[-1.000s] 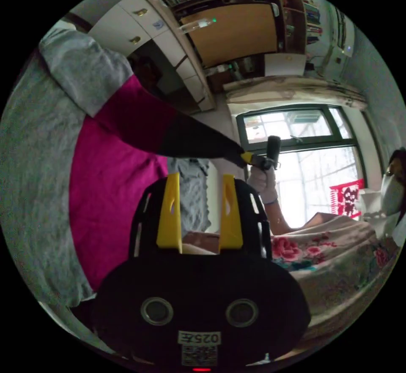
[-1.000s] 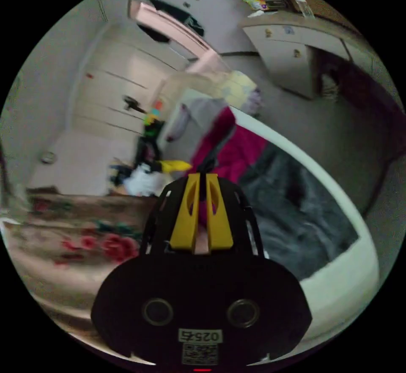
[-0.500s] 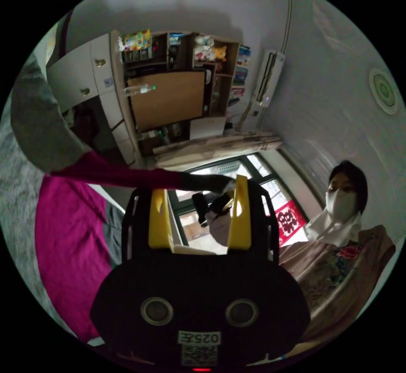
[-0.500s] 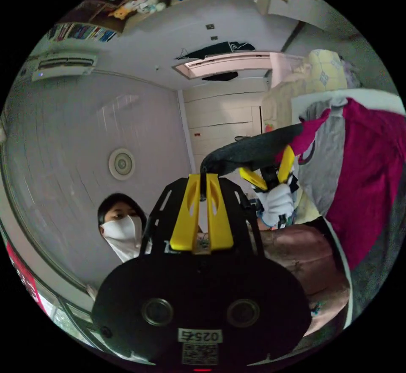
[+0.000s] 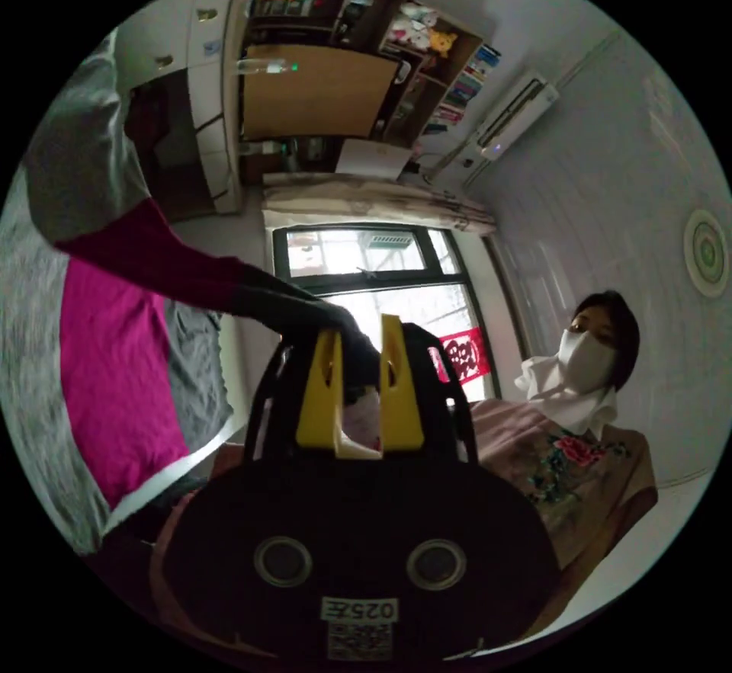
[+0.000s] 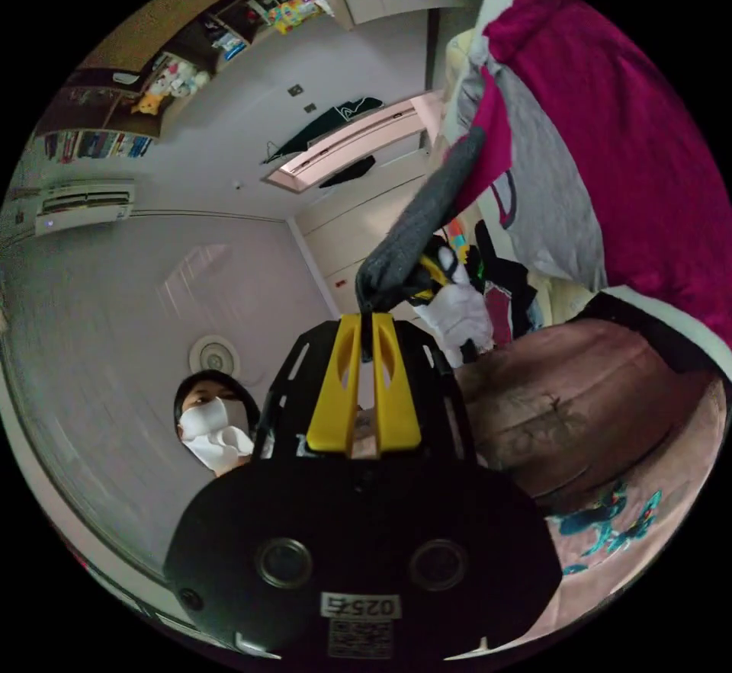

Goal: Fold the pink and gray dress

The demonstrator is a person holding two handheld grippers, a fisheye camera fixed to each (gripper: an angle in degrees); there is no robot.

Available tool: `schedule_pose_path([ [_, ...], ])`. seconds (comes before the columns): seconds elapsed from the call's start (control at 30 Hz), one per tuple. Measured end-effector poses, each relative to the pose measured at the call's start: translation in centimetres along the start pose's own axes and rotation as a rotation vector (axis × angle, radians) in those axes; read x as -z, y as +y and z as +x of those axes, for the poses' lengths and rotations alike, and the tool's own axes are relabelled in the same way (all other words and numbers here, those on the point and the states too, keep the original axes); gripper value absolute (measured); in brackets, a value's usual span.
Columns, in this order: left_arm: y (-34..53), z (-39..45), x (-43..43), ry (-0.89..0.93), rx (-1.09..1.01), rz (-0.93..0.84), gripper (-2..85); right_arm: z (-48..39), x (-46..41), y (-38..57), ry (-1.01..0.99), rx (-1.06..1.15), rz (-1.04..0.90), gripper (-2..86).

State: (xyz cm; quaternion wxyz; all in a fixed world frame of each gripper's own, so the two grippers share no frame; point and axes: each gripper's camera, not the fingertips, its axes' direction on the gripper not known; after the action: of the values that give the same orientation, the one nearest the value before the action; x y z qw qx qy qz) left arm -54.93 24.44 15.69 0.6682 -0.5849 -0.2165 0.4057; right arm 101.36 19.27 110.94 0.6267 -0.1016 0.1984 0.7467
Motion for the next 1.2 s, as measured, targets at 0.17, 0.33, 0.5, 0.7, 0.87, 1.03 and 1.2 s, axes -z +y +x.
schedule_pose_path([
  [0.17, -2.0, 2.3, 2.0, 0.071, 0.005, -0.040, -1.3, 0.5, -3.3, 1.8, 0.186, 0.114, 0.011, 4.6],
  [0.33, -3.1, 8.2, 3.5, -0.041, -0.073, -0.232, -1.4, 0.8, -6.2, 3.0, 0.255, 0.264, 0.052, 15.4],
  [0.5, -3.1, 11.9, 5.1, -0.042, -0.086, -0.256, -1.3, 2.1, -9.2, 2.0, 0.234, 0.353, 0.041, 17.4],
  [0.7, -3.9, 14.1, 4.7, -0.172, -0.099, -0.339, -1.3, 2.0, -14.0, 1.8, 0.166, 0.419, 0.035, 12.9],
  [0.87, -4.2, 14.2, 5.2, -0.158, -0.095, -0.319, -1.0, 1.1, -15.6, 3.1, 0.146, 0.466, 0.098, 0.6],
  [1.03, -2.6, 15.0, 6.5, -0.043, -0.185, -0.315, 4.7, -1.1, -15.7, 3.6, 0.060, 0.488, 0.155, -0.5],
  [1.2, -0.7, 15.8, 5.8, -0.124, -0.229, -0.310, 5.8, -2.6, -16.3, 2.9, 0.019, 0.473, 0.136, -0.6],
])
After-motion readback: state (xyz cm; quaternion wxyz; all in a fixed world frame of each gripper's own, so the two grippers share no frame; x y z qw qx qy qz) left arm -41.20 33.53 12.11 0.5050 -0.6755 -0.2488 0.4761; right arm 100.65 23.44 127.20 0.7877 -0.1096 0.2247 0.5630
